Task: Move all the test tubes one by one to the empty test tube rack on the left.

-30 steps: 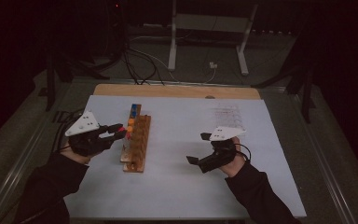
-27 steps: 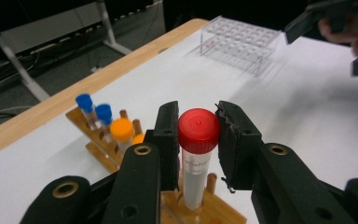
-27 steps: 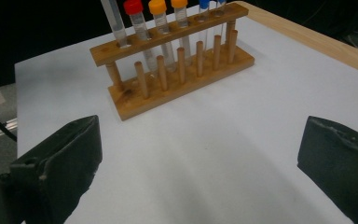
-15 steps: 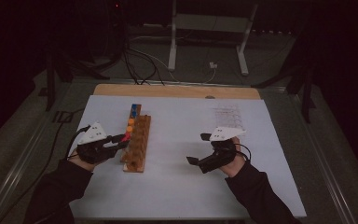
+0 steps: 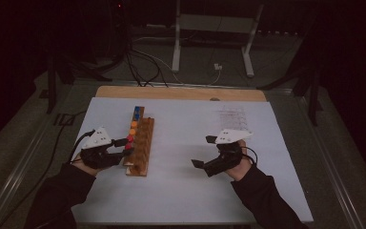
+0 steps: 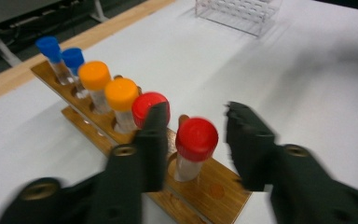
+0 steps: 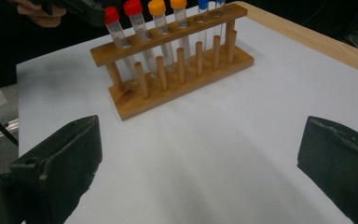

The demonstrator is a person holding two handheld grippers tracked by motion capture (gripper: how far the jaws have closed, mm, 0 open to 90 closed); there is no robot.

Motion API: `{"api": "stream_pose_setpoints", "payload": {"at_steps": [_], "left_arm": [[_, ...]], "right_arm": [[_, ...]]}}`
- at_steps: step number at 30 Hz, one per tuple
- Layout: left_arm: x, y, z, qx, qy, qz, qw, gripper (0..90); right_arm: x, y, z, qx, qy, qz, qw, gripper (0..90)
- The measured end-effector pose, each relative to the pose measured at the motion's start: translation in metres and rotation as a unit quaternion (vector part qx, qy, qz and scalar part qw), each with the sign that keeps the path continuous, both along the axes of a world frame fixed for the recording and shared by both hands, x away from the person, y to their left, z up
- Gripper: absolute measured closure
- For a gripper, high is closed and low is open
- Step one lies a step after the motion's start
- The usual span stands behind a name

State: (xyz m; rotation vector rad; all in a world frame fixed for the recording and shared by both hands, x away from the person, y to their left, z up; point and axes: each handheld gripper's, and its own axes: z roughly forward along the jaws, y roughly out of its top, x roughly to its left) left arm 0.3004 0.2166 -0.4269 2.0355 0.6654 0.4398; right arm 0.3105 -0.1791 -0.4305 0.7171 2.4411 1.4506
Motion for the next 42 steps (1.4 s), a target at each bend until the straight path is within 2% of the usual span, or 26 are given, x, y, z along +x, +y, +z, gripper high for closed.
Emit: {"api": "stream_pose_setpoints", "payload": {"at_steps": [8, 10, 11, 13, 16, 18, 24, 28, 34, 37, 42], "left_arm": [[-0.012, 0.000, 0.012, -0.032, 0.004, -0.015, 0.9994, 17.4], [-0.014, 0.003, 0.010, -0.044, 0.012, -0.025, 0.9986, 13.6], [-0.014, 0.004, 0.008, -0.048, 0.016, -0.031, 0.9982, 8.7], [-0.016, 0.006, 0.004, -0.051, 0.017, -0.032, 0.9980, 7.1], [-0.018, 0.012, -0.003, -0.061, 0.029, -0.041, 0.9969, 2.0], [-0.020, 0.015, -0.010, -0.062, 0.038, -0.046, 0.9963, 0.6], [-0.028, 0.019, -0.028, -0.047, 0.030, -0.037, 0.9978, 0.5], [-0.030, 0.021, -0.039, -0.060, 0.041, -0.035, 0.9968, 0.5], [-0.032, 0.016, -0.056, -0.059, 0.054, -0.036, 0.9961, 0.5], [-0.030, 0.018, -0.061, -0.075, 0.056, -0.021, 0.9954, 0.6], [-0.031, 0.018, -0.061, -0.082, 0.054, -0.023, 0.9949, 0.6]], "right_arm": [[-0.003, -0.003, 0.002, 0.004, -0.006, -0.003, 1.0000, 0.0], [-0.004, -0.004, 0.001, 0.002, -0.010, -0.006, 0.9999, 0.0], [-0.005, -0.005, 0.001, 0.002, -0.010, -0.006, 0.9999, 0.0], [-0.006, -0.005, 0.000, -0.001, -0.013, -0.008, 0.9999, 0.0], [-0.007, -0.006, -0.001, -0.001, -0.012, -0.010, 0.9999, 0.0], [-0.008, -0.007, -0.002, -0.001, -0.011, -0.011, 0.9999, 0.0], [-0.008, -0.008, -0.005, -0.003, -0.009, -0.013, 0.9999, 0.0], [-0.009, -0.008, -0.006, -0.006, -0.012, -0.013, 0.9998, 0.0], [-0.010, -0.007, -0.009, -0.012, -0.013, -0.014, 0.9997, 0.0], [-0.009, -0.007, -0.009, -0.013, -0.014, -0.013, 0.9997, 0.0], [-0.009, -0.007, -0.009, -0.010, -0.014, -0.012, 0.9998, 0.0]]}}
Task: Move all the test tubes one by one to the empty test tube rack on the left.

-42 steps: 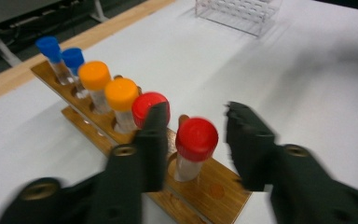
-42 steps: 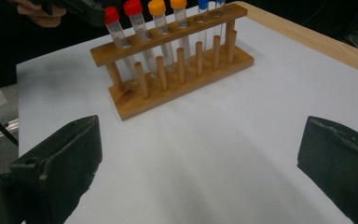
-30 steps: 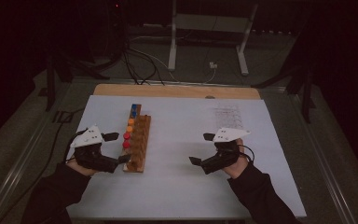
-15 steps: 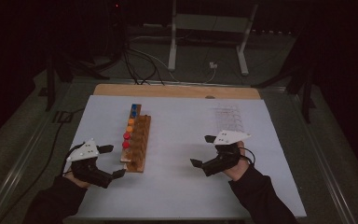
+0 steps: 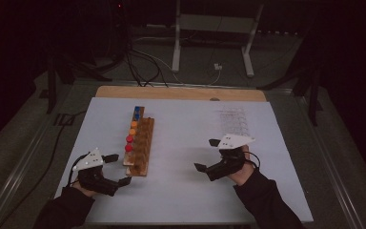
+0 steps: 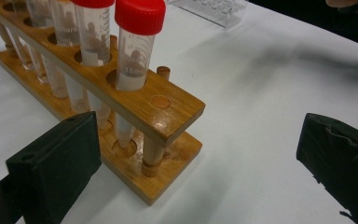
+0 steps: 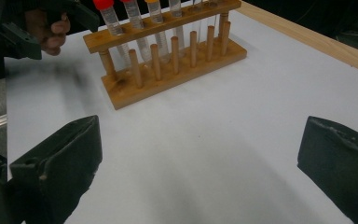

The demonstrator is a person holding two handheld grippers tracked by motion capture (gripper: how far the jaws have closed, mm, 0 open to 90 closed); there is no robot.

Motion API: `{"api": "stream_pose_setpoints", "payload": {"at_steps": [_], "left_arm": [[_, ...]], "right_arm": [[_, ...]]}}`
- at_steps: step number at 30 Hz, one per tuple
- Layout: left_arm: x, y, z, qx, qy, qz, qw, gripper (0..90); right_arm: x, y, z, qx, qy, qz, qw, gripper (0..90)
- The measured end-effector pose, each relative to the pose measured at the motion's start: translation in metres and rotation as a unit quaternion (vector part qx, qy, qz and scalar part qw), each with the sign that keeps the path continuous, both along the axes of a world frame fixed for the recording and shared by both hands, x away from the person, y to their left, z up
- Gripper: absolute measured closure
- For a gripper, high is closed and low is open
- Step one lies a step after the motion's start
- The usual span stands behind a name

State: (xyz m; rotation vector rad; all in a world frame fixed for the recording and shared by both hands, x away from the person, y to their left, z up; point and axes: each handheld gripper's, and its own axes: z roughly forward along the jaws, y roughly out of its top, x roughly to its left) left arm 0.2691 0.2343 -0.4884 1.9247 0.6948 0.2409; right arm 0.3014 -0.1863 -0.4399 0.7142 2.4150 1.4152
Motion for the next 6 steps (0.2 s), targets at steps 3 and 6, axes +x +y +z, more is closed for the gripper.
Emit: {"api": "stream_pose_setpoints", "payload": {"at_steps": [3, 6], "left_arm": [[-0.0002, -0.0009, 0.0004, 0.003, -0.002, -0.002, 1.0000, 0.5], [-0.0010, -0.0018, 0.0008, 0.003, -0.004, -0.004, 1.0000, 0.6]], "right_arm": [[0.0002, 0.0001, -0.0004, -0.002, 0.000, -0.001, 1.0000, 0.0], [0.0005, 0.0004, -0.0006, -0.002, 0.001, -0.001, 1.0000, 0.0]]}}
